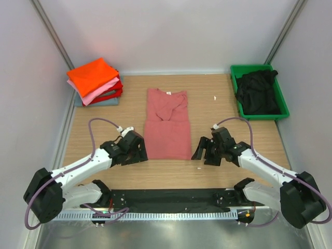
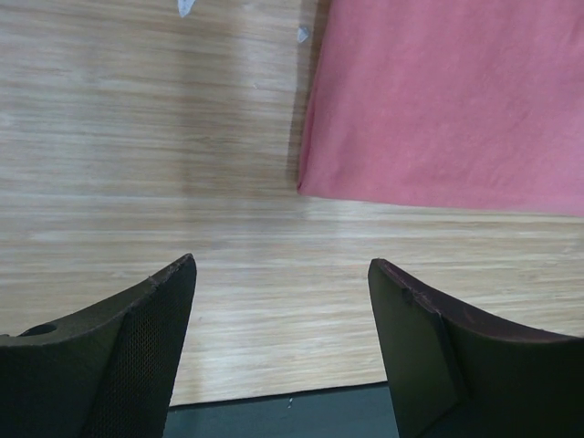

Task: Fold and stack the t-shirts
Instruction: Fold the tshirt

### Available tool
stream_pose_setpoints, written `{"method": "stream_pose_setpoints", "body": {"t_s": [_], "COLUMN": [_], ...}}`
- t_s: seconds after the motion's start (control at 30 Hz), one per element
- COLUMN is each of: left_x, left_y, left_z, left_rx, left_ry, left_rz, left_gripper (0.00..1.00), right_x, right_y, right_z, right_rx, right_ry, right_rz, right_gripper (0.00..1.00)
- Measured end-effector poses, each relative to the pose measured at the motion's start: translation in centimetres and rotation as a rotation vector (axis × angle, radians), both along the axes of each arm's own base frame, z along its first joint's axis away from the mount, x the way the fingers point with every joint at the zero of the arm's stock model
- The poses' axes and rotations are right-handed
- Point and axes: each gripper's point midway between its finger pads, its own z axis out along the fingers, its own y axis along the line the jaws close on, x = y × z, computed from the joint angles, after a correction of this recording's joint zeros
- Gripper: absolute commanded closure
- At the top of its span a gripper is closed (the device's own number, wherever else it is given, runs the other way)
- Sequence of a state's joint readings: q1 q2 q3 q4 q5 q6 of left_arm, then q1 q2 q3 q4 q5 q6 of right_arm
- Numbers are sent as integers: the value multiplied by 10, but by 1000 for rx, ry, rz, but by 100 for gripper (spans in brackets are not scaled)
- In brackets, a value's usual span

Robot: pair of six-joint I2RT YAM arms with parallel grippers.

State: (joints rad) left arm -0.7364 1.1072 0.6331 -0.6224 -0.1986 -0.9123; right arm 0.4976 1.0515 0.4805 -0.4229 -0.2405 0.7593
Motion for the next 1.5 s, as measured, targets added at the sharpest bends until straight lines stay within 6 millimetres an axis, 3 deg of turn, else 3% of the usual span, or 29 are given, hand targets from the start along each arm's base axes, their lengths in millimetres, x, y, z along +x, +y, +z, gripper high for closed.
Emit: {"method": "stream_pose_setpoints", "body": {"t_s": [0.23, 0.4, 0.5, 0.63, 0.8, 0.97, 1.17, 1.2, 1.3, 1.5], "left_x": [11, 14, 29, 40, 42, 41, 36, 34, 28, 7], "left_y": [-11, -8, -17, -27, -33, -34, -33, -33, -32, -28], "left_z": [-7, -31, -28, -27, -29, -31, -35, -36, -35, -25], "left_rx": [-53, -67, -126, -170, -205, -219, -230, -233, -239, -255], "left_ry": [-35, 2, -35, -60, -69, -75, -57, -51, -39, -22], "left_rz": [-2, 28, 38, 35, 25, 27, 33, 30, 27, 10], "left_gripper": [24, 26, 29, 42, 47, 60, 82, 90, 100, 100], "right_x": [11, 15, 18, 21, 21, 21, 21, 20, 19, 6], "right_y": [14, 23, 29, 34, 40, 42, 41, 41, 40, 40], "right_z": [-10, -16, -17, -19, -21, -23, -28, -28, -28, -10], "right_rx": [45, 85, 106, 122, 130, 131, 119, 118, 114, 132], "right_ry": [15, 35, 35, 36, 37, 40, 46, 47, 49, -2], "right_rz": [2, -3, 1, 6, 14, 17, 16, 15, 15, 43], "right_gripper": [30, 37, 43, 48, 56, 65, 91, 97, 99, 99]}}
